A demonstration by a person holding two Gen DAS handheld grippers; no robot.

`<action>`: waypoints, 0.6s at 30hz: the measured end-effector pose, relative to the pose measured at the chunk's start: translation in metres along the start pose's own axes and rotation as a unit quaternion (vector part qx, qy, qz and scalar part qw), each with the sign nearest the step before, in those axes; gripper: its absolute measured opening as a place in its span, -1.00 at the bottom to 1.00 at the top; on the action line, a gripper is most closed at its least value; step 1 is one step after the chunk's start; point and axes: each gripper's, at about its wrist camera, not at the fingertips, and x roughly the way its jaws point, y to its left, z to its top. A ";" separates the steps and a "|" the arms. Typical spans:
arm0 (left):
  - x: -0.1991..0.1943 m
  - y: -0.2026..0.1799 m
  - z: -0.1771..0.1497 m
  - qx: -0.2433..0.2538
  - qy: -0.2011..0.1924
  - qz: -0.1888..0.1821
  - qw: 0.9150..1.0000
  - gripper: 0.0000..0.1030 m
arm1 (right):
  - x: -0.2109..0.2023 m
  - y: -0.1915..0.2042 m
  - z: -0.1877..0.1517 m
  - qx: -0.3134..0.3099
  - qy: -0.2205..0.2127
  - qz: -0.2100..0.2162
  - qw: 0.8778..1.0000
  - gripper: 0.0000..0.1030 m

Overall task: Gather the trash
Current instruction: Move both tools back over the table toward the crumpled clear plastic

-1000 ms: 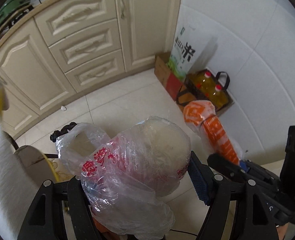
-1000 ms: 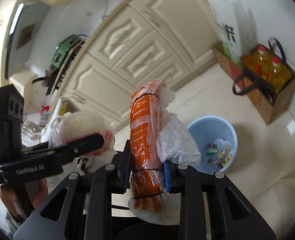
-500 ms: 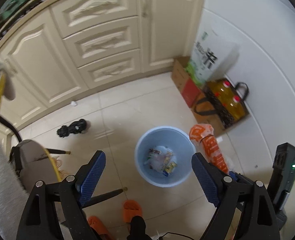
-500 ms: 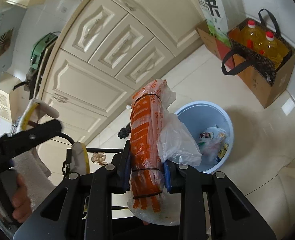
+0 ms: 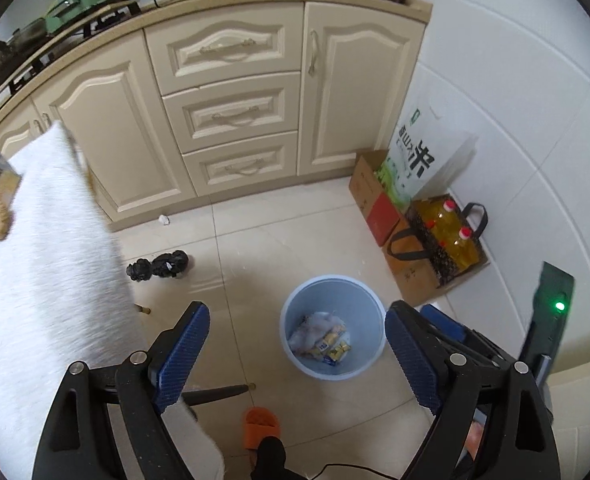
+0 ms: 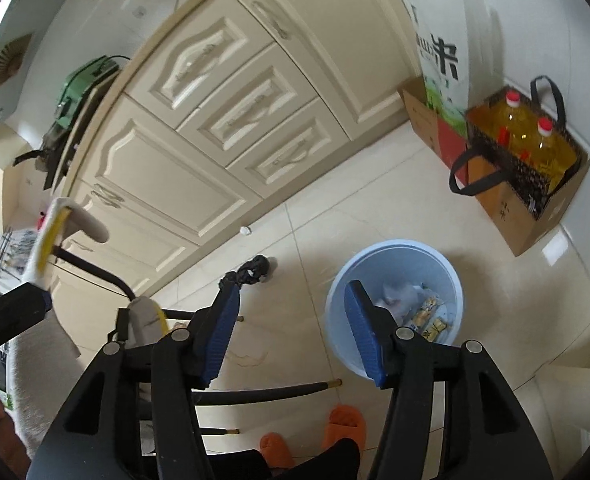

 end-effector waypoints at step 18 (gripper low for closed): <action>-0.240 0.153 -0.094 -0.056 -0.193 0.016 0.980 0.94 | -0.119 0.231 -0.031 -0.194 -0.072 0.051 0.977 0.95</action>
